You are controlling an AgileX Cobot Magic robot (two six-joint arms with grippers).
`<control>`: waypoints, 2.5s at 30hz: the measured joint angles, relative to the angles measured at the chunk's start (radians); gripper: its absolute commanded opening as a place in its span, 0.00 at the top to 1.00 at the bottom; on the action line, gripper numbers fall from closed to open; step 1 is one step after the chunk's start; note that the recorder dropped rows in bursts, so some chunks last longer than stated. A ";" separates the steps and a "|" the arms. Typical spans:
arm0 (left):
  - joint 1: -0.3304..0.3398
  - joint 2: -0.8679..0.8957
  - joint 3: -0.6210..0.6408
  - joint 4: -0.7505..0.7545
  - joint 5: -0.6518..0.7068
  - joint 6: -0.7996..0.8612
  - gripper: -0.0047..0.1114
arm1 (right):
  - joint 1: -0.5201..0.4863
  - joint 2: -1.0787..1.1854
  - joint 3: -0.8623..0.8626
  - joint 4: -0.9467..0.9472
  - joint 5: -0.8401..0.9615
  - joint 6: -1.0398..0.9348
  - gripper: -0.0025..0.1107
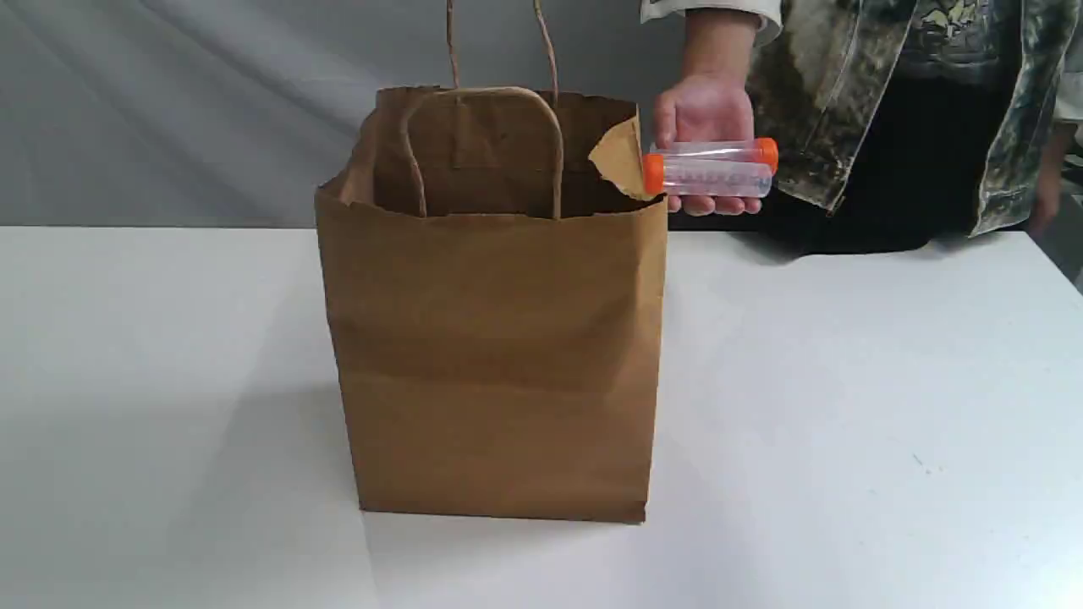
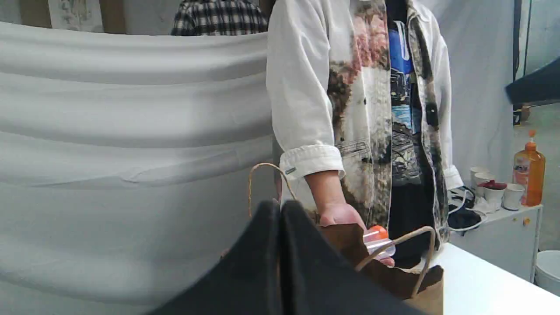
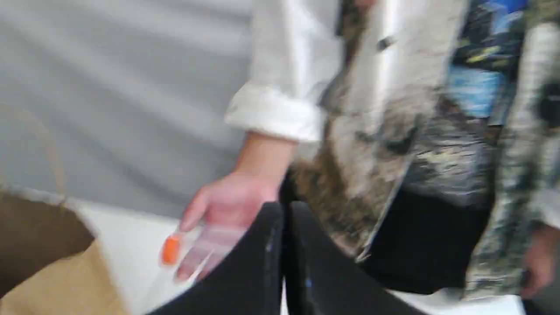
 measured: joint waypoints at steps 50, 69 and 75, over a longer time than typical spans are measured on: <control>0.000 -0.014 0.008 0.000 0.010 -0.167 0.96 | 0.078 0.781 -0.612 0.456 0.362 -0.005 0.45; 0.000 -0.014 0.015 0.000 0.010 -0.167 0.96 | 0.078 0.823 -0.678 0.267 0.461 0.217 0.45; 0.000 -0.014 0.015 0.000 0.010 -0.167 0.96 | 0.092 0.830 -0.678 0.241 0.459 0.265 0.46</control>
